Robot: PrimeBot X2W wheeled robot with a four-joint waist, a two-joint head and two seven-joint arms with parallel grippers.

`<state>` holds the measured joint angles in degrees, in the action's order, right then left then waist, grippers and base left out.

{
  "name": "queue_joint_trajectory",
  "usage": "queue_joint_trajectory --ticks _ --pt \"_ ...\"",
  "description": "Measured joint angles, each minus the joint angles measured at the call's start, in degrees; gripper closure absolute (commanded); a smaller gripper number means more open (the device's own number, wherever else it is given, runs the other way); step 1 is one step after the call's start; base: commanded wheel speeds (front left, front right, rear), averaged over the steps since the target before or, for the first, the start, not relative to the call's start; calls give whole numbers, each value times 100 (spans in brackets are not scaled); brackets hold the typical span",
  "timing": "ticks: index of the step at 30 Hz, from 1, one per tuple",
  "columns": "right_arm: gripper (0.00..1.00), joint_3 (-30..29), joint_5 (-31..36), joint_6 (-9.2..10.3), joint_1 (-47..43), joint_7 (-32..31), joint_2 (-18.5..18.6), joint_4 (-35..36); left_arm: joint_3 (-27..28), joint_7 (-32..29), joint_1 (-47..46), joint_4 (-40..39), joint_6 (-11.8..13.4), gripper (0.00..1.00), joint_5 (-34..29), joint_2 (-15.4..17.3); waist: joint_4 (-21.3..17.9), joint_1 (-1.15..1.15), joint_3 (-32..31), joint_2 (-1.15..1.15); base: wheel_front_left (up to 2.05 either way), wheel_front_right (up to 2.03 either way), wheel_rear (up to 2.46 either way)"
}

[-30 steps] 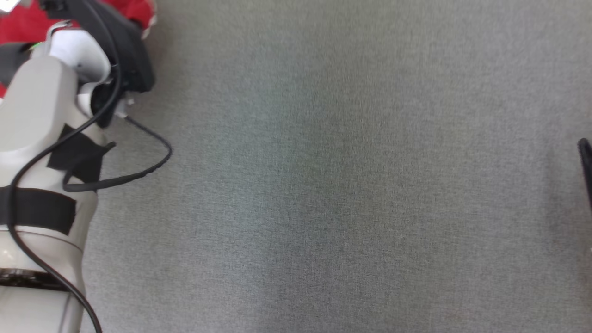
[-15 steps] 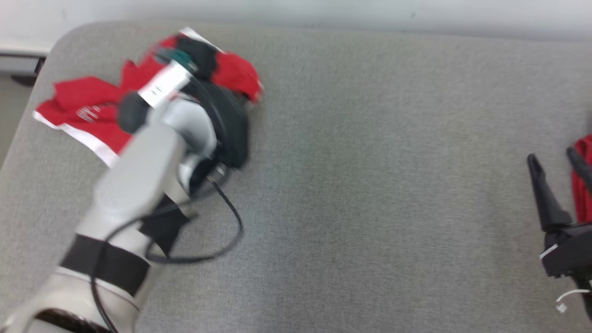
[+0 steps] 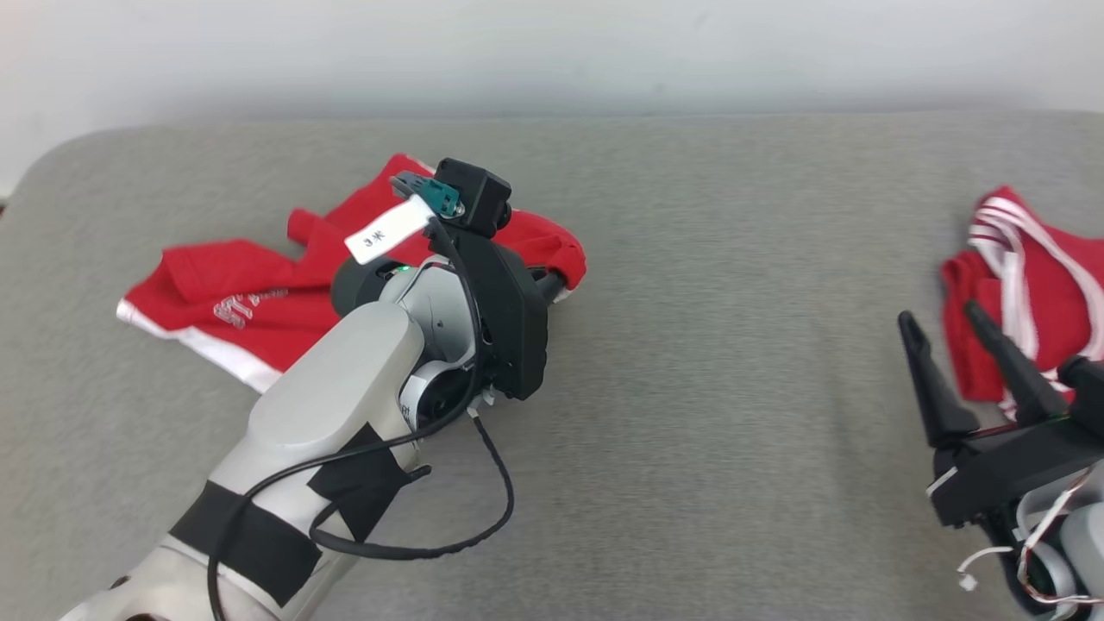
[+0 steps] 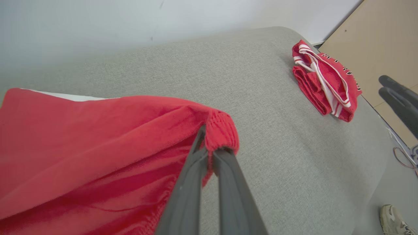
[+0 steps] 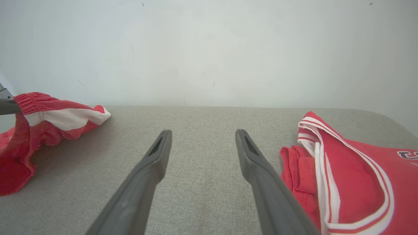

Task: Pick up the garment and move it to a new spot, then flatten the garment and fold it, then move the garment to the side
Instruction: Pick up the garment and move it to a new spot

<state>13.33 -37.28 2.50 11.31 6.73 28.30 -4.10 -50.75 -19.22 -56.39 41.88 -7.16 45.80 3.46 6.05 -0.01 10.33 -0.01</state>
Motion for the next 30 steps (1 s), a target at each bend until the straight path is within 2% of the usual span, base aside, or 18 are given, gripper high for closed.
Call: queue_joint_trajectory --ticks 14,20,24,29,30 --pt "0 145 7 -101 -41 227 -185 -468 -213 180 238 -19 0 100 887 -149 -1046 1 -253 1 0 0 0" --pt "0 176 7 -154 -49 289 -204 -495 -884 480 337 -913 21 100 1436 -135 -1390 1 -312 1 0 0 0" --pt "0 241 7 -223 2 307 -283 -530 -1306 737 271 -1224 235 100 1747 -131 -1562 1 -292 1 0 0 0" --pt "0 308 8 -301 156 323 -333 -622 -1628 1066 43 -1089 516 100 1820 -114 -1731 1 -234 0 0 0 0" --pt "0 305 9 -301 175 341 -342 -639 -1674 1133 43 -1072 552 63 1908 -113 -1759 1 -216 1 0 0 0"
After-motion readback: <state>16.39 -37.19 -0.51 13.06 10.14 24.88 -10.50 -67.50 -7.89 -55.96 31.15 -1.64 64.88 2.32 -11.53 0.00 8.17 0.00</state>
